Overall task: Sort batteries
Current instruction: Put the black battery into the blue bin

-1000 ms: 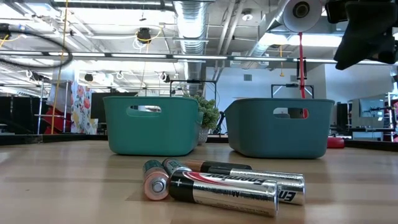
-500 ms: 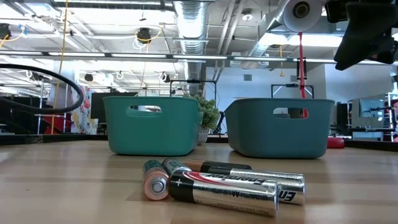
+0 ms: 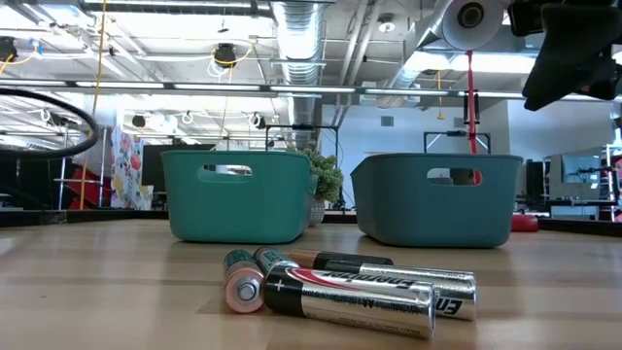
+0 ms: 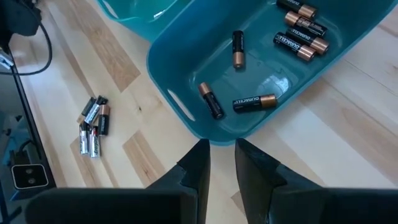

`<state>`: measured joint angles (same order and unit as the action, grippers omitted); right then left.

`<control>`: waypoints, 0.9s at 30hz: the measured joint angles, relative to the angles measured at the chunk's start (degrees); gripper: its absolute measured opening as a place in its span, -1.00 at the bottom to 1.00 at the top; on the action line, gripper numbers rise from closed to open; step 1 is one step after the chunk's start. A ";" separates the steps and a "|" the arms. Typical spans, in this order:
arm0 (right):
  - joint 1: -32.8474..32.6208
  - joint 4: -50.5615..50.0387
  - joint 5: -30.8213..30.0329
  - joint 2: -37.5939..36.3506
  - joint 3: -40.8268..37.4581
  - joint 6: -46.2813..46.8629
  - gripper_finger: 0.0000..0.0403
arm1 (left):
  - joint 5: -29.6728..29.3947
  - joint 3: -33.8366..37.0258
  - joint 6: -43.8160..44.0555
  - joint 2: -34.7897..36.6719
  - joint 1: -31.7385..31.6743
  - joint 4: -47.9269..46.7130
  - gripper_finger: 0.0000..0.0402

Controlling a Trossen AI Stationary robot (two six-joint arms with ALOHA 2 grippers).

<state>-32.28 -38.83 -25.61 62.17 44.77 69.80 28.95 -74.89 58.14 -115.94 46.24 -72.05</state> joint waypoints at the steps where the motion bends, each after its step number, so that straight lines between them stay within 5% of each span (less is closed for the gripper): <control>1: 0.14 0.01 0.02 0.00 0.00 0.00 -0.54 | 0.92 0.00 -0.02 0.00 0.16 0.66 0.46; 16: 0.18 1.32 0.00 0.04 0.00 1.10 -0.54 | 11.66 7.33 -2.20 0.00 1.84 9.19 0.46; 27: 0.18 2.07 0.02 0.07 0.00 2.19 -0.54 | 8.69 8.52 -1.03 0.06 2.30 14.19 0.46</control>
<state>-32.10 -36.76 -25.58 62.24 44.77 71.99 37.64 -66.37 57.12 -115.88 48.54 -57.86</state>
